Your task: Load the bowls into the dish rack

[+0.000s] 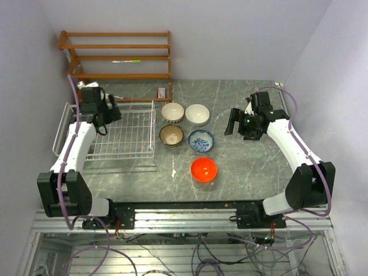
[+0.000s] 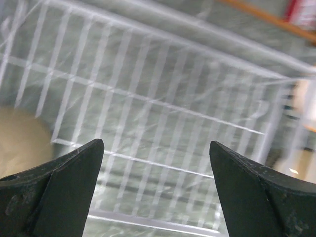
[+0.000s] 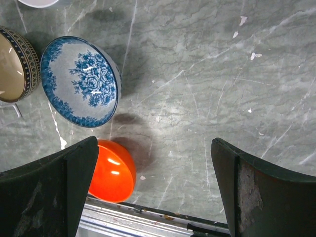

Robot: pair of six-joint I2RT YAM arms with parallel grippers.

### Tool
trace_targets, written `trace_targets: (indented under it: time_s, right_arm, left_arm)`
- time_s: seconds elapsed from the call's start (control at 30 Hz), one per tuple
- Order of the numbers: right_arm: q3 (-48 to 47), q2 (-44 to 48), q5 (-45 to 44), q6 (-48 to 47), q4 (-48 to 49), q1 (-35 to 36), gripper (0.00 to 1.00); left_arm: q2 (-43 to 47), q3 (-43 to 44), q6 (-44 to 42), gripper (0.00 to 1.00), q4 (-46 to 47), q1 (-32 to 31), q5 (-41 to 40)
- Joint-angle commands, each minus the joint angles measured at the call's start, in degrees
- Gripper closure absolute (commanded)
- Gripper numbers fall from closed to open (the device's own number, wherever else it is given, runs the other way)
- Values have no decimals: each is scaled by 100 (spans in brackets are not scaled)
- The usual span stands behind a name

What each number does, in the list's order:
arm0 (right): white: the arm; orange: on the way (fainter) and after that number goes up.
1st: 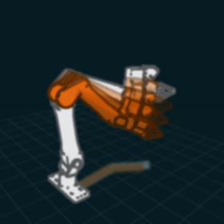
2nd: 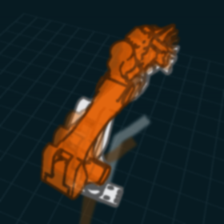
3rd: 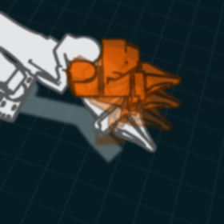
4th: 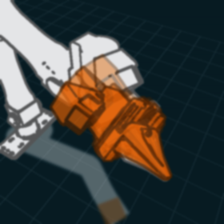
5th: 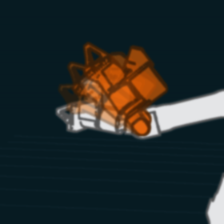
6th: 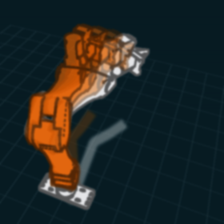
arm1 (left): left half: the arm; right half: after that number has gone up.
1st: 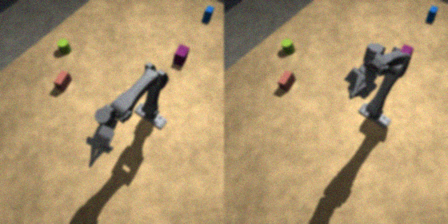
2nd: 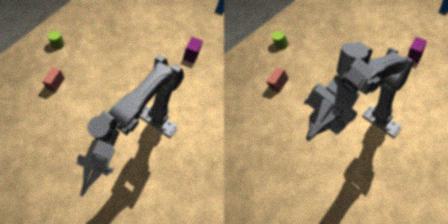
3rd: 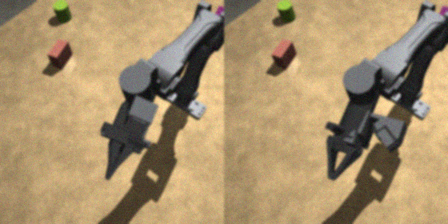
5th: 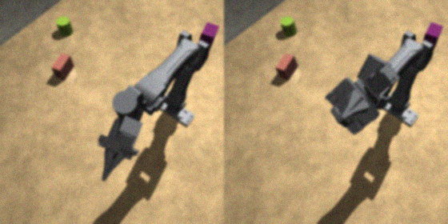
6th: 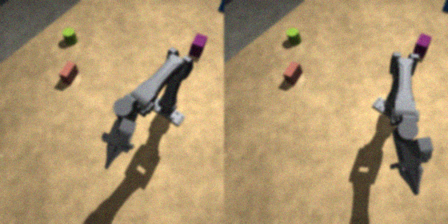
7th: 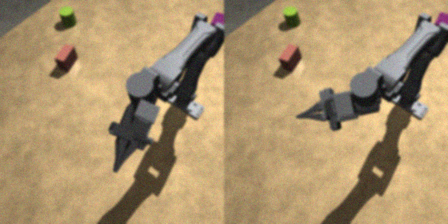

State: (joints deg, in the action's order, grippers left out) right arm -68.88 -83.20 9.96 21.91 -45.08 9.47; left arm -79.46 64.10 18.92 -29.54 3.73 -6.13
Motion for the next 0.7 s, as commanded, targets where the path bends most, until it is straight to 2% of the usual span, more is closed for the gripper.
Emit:
trace_targets:
  time_s: [0.0,0.07,0.23,0.4,0.53,0.67]
  right_arm:
    - [-99,-4,-56,94,46,-34,3]
    - [-100,9,-52,123,53,-38,3]
    - [-184,-3,-192,72,-19,-42,3]
    - [-159,-28,-250,43,-11,-77,2]
    - [-176,-46,-145,43,-9,-130,2]
    - [-191,27,-150,4,-31,-183,2]
  left_arm:
    - [277,684,75,1,265,-1134,454]
    - [282,891,-4,1,310,-1852,340]
    - [114,1270,-449,1,398,-3075,203]
    - [-727,1629,-811,1,276,-4230,71]
    - [-1364,1521,-1034,5,682,-4547,236]
    - [-1924,1528,-1350,7,703,-4626,106]
